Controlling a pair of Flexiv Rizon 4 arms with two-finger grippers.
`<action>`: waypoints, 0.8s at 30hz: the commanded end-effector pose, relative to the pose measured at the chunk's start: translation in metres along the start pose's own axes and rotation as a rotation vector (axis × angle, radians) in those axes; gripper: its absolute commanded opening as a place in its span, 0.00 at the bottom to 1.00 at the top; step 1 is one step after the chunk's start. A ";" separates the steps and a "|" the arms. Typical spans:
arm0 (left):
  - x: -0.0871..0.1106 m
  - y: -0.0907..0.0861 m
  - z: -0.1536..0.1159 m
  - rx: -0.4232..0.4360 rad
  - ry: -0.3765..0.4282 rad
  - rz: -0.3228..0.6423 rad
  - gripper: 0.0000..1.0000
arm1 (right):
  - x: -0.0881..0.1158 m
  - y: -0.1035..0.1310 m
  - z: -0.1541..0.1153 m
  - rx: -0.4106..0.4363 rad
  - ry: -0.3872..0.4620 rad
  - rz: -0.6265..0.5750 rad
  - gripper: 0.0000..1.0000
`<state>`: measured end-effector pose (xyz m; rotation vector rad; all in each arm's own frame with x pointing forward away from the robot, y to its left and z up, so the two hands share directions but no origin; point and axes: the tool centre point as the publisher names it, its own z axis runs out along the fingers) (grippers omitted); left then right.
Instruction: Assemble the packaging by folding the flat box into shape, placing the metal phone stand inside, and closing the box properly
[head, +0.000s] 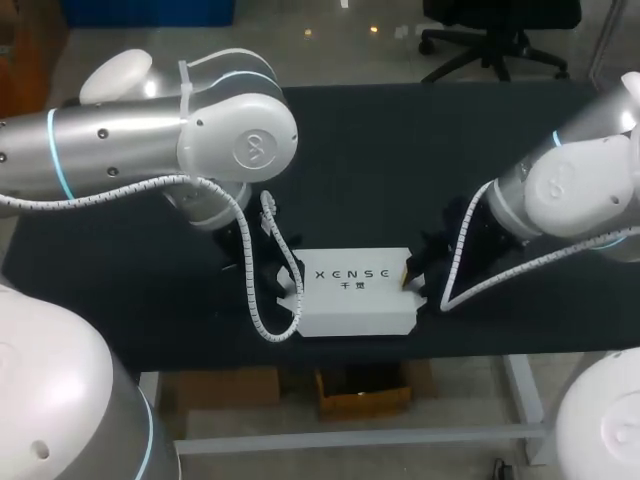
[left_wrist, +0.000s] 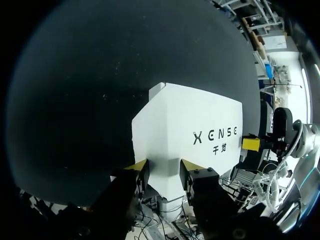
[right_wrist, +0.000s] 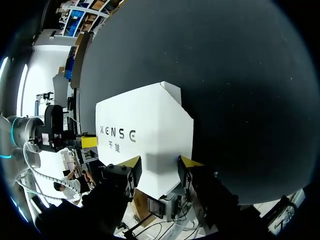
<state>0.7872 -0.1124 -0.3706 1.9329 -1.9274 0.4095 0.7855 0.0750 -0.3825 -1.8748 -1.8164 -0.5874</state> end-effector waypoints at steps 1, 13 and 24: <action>0.000 0.001 0.002 0.004 0.004 0.010 0.41 | -0.002 -0.006 0.002 -0.021 0.010 -0.008 0.45; 0.001 0.000 0.005 0.014 0.028 0.028 0.38 | -0.005 -0.006 0.004 -0.057 0.048 -0.042 0.45; -0.001 -0.002 0.007 0.013 0.055 0.028 0.35 | -0.005 -0.001 0.008 -0.059 0.096 -0.066 0.43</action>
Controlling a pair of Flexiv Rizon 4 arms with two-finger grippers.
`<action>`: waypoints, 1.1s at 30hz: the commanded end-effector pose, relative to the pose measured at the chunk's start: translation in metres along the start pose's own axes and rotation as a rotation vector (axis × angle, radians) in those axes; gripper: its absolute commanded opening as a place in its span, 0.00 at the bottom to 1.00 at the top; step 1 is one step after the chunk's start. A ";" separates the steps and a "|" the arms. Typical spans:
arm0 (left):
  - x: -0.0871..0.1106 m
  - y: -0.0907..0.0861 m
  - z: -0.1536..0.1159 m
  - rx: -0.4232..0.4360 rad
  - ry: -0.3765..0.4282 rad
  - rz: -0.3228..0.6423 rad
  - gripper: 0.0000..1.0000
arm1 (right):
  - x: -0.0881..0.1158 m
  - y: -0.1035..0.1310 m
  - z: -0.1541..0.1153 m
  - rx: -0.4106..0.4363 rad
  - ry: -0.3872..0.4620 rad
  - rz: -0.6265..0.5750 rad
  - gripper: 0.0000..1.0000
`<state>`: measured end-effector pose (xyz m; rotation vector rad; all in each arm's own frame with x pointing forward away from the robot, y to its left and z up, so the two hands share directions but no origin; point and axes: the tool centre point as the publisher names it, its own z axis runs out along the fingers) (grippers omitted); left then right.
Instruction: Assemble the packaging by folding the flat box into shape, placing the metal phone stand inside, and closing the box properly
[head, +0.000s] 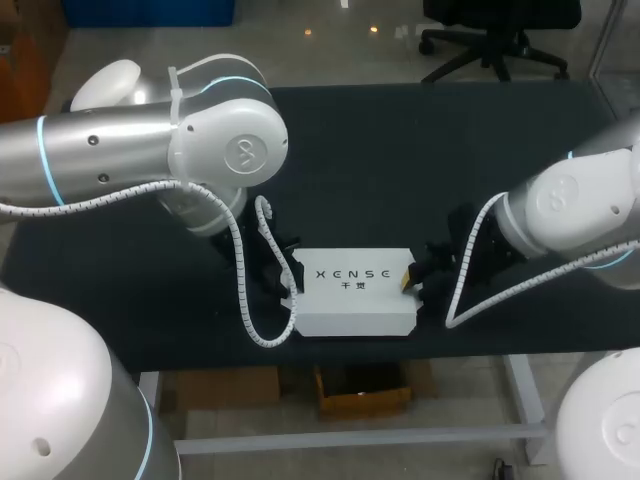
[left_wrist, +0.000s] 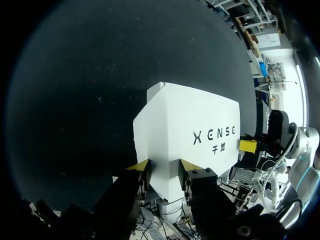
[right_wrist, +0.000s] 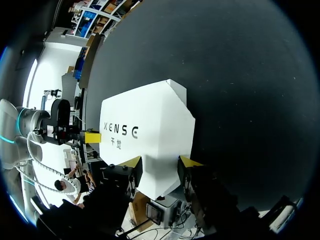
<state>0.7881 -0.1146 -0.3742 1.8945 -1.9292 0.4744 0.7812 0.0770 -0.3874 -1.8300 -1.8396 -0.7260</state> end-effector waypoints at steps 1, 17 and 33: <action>-0.002 -0.001 0.003 -0.005 0.013 0.002 0.35 | -0.003 0.003 0.002 0.006 0.039 -0.006 0.43; -0.011 -0.005 0.005 -0.017 0.109 -0.024 0.36 | -0.003 0.008 0.010 0.022 0.094 -0.026 0.43; -0.014 -0.004 0.006 0.013 0.180 -0.028 0.38 | -0.006 0.008 0.013 0.025 0.127 -0.031 0.43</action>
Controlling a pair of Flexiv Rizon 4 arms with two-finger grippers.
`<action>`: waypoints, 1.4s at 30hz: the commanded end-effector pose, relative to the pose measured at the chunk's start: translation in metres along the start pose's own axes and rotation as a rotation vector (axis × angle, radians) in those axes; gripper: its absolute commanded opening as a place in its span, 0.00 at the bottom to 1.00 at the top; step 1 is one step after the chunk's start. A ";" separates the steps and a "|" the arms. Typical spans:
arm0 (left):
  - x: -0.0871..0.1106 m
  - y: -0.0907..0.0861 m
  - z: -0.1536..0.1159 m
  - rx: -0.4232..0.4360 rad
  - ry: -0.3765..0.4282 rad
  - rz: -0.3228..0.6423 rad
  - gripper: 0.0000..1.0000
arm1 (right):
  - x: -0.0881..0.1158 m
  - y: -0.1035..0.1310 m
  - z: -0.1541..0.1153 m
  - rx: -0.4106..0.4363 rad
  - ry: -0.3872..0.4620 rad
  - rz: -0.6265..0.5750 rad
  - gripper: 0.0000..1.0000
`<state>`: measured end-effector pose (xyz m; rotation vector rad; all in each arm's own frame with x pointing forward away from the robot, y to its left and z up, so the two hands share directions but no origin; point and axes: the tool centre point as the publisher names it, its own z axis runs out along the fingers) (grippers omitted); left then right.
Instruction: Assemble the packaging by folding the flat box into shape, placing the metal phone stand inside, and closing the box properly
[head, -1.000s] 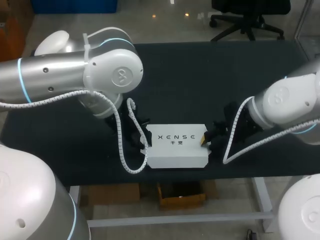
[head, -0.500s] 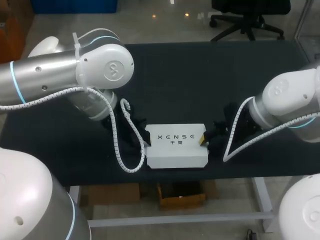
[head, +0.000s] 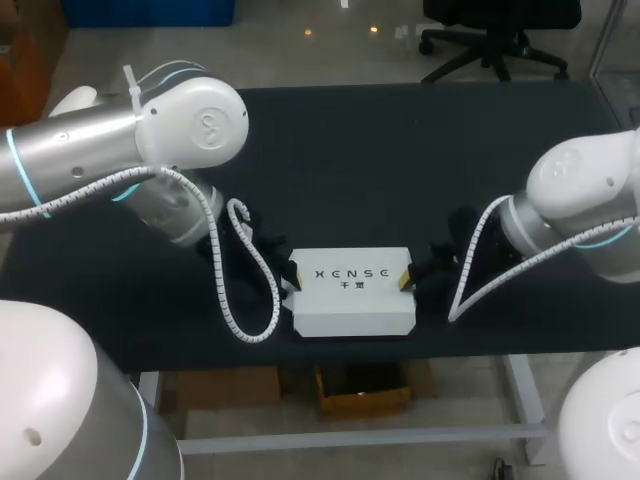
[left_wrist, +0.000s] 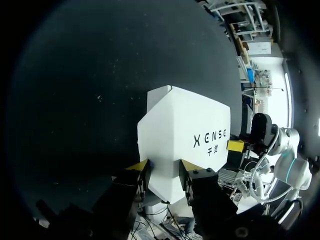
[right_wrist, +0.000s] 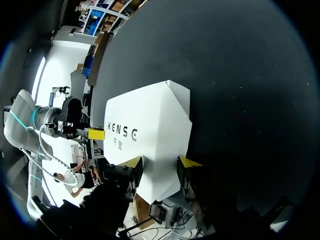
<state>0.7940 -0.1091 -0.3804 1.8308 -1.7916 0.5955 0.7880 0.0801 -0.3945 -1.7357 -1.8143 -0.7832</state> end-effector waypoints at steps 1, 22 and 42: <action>-0.007 0.002 0.003 0.019 0.034 0.015 0.37 | -0.004 0.002 0.005 0.007 0.043 -0.003 0.42; -0.002 0.001 0.008 0.028 0.092 0.036 0.37 | 0.006 0.004 0.011 0.032 0.062 -0.032 0.42; 0.008 -0.002 0.002 0.009 0.070 0.006 0.37 | 0.012 0.006 0.006 0.052 0.053 -0.027 0.42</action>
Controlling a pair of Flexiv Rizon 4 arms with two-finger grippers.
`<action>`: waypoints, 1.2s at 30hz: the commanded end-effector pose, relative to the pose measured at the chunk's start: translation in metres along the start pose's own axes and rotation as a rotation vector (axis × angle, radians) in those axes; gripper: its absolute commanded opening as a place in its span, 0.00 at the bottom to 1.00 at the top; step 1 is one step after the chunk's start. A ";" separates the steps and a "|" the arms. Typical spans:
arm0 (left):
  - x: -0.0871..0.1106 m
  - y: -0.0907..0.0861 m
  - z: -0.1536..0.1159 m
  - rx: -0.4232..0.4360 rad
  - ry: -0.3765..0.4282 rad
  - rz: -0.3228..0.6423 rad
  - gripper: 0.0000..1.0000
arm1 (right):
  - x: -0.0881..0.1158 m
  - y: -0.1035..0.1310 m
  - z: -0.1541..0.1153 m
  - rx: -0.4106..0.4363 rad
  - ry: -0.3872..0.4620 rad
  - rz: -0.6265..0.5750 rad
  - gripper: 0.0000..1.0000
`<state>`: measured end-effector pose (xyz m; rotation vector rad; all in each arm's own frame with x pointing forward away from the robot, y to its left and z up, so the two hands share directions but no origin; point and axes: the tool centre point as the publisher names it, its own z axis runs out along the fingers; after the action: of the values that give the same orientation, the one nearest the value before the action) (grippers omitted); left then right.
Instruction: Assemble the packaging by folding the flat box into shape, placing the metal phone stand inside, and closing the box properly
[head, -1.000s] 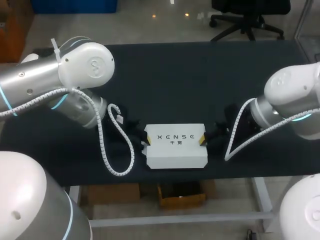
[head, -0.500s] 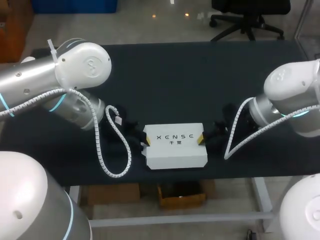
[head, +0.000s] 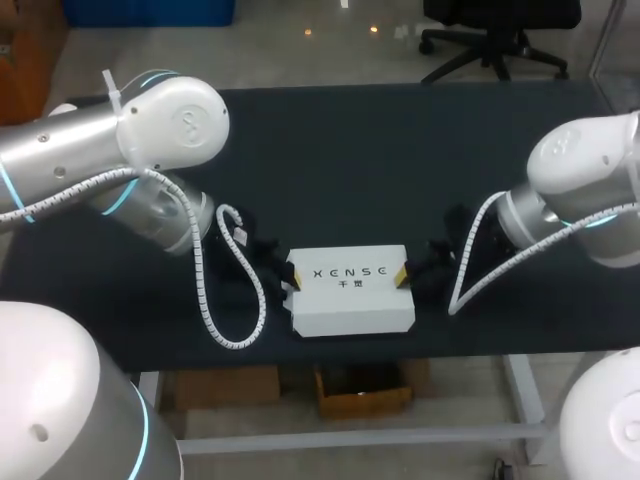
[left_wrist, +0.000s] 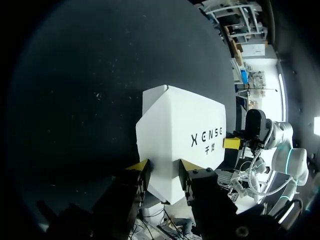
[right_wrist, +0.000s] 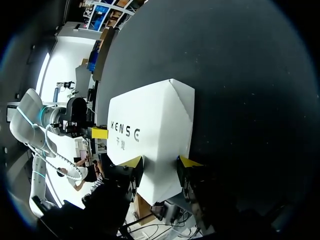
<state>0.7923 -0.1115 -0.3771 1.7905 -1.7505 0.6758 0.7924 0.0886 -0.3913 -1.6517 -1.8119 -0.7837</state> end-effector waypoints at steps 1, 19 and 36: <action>0.004 -0.004 0.003 -0.009 -0.004 -0.003 0.37 | 0.004 0.002 0.002 0.008 0.003 0.001 0.42; -0.014 -0.003 0.000 -0.005 0.015 -0.026 0.42 | -0.006 0.003 0.006 0.022 0.010 0.022 0.41; -0.003 0.003 0.006 0.027 0.076 0.038 0.41 | -0.001 0.000 0.007 0.026 0.002 0.023 0.40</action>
<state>0.7930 -0.1111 -0.3810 1.7319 -1.7379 0.7529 0.7934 0.0883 -0.3950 -1.6566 -1.7918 -0.7497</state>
